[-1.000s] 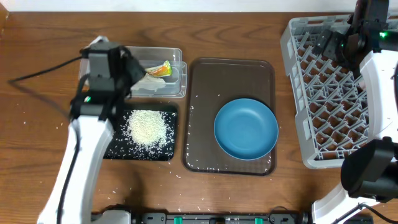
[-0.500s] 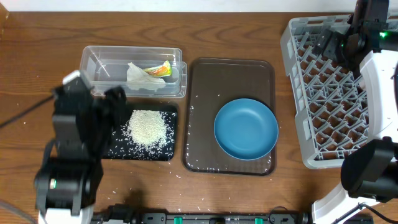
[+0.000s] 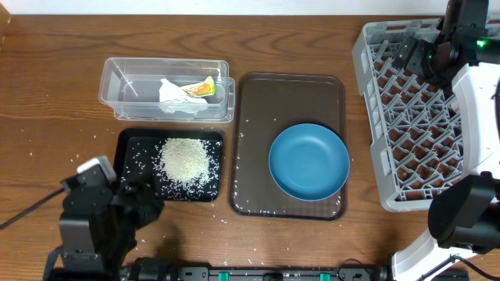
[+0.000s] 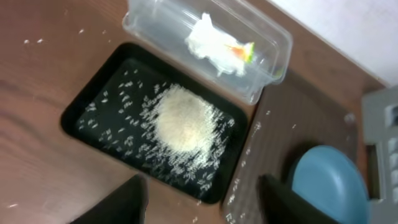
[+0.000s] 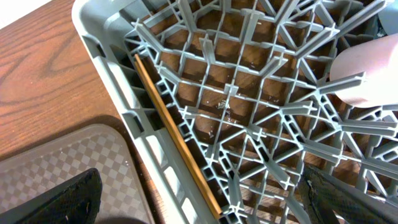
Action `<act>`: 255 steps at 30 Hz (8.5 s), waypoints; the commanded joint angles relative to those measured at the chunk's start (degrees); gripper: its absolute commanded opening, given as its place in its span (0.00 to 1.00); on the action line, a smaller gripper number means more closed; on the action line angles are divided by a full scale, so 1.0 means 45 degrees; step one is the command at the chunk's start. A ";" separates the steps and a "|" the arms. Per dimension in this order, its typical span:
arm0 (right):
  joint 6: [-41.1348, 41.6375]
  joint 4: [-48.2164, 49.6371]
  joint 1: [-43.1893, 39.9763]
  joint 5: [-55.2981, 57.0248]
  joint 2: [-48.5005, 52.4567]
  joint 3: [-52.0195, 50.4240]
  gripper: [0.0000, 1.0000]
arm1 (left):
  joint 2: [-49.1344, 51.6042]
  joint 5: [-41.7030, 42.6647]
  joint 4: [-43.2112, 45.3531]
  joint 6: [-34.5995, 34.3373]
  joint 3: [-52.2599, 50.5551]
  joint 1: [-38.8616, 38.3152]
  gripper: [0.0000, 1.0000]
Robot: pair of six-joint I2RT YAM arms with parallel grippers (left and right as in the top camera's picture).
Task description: Sort waste into correct bins and load items into the dishwasher rack
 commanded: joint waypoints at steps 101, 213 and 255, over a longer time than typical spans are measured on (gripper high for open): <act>0.0136 -0.0015 -0.0010 0.0044 -0.0165 0.0034 0.99 | -0.6989 -0.0831 1.3503 0.4901 -1.3192 0.0044 0.90; -0.3118 1.1550 0.2001 -0.0821 -2.3460 -2.2488 0.99 | -0.6989 -0.0831 1.3503 0.4901 -1.3192 0.0044 0.90; -0.3123 1.1550 0.2001 -0.0816 -2.3455 -2.2488 0.99 | -0.6989 -0.0831 1.3503 0.4901 -1.3192 0.0044 0.90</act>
